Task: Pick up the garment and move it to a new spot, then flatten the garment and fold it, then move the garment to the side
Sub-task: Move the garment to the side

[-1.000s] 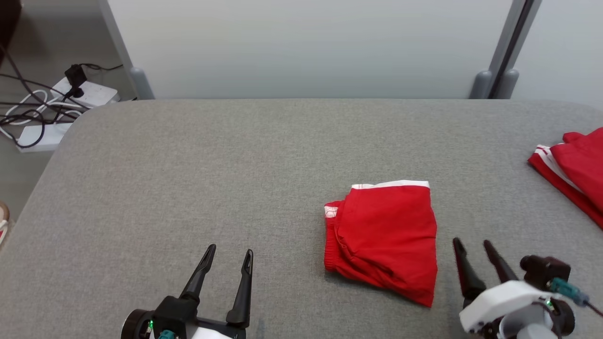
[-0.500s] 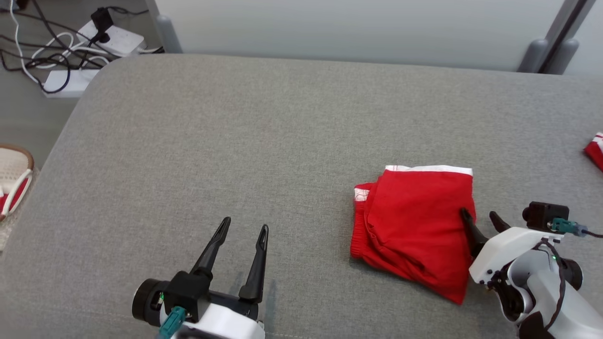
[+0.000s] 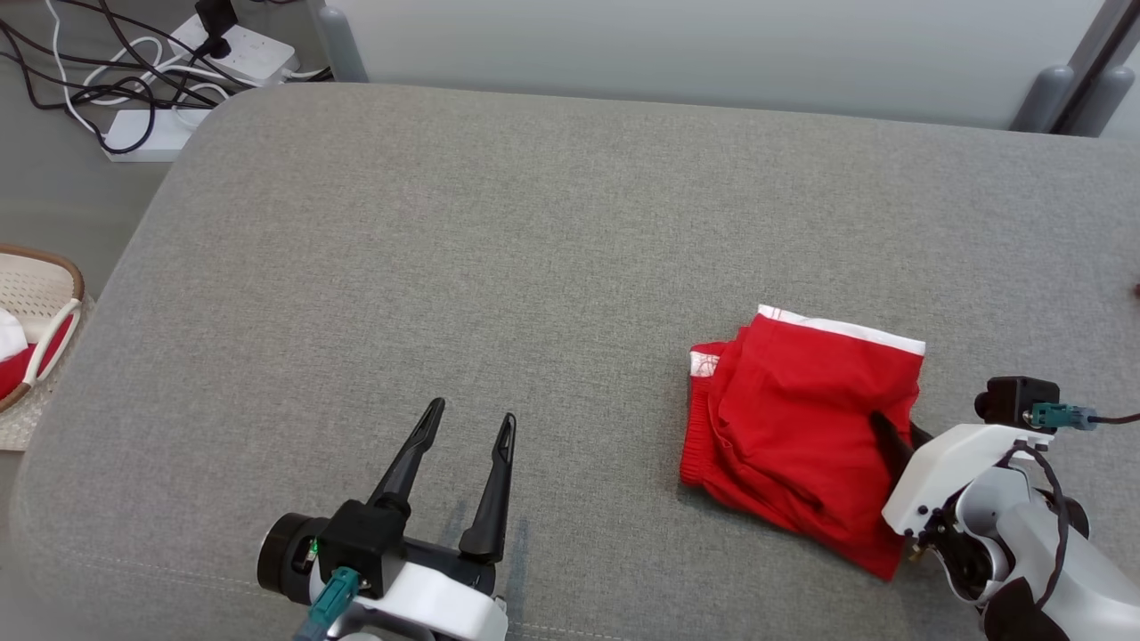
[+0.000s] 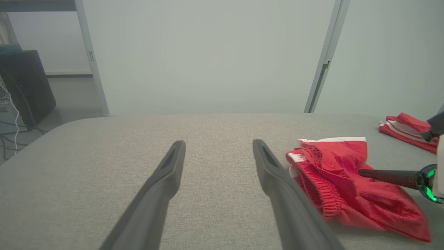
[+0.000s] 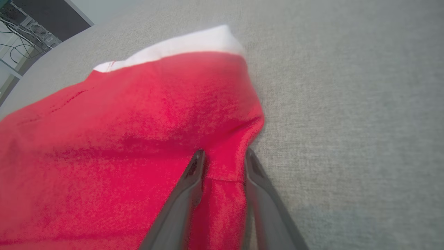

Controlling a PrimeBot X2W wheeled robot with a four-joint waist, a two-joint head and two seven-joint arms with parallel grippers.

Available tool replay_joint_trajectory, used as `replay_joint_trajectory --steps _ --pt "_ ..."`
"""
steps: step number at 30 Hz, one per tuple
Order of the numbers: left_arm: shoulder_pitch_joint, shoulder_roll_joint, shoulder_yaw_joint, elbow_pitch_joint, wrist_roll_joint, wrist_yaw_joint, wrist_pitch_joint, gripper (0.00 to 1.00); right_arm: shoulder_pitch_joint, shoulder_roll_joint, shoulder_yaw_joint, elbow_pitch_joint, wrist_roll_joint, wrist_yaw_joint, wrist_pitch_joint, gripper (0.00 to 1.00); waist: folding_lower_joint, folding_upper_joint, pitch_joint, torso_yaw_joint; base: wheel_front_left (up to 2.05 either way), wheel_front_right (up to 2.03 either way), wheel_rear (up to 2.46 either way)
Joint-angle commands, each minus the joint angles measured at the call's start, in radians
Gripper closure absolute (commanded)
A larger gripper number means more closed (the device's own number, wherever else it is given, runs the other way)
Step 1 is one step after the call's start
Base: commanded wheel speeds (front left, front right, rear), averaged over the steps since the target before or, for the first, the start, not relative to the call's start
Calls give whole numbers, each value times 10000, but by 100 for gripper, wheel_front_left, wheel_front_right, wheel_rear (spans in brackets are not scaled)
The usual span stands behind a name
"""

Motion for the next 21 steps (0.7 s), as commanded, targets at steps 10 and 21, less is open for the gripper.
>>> replay_joint_trajectory --steps 10,21 --pt "-343 16 317 -129 -27 83 -103 0 -258 -425 1684 -137 423 37 -1110 100 0 0 -363 83 0 0 0" --pt "-146 16 367 -157 -19 70 -103 0 -446 -506 2654 -330 324 37 -2052 100 0 0 -741 -198 0 0 0"
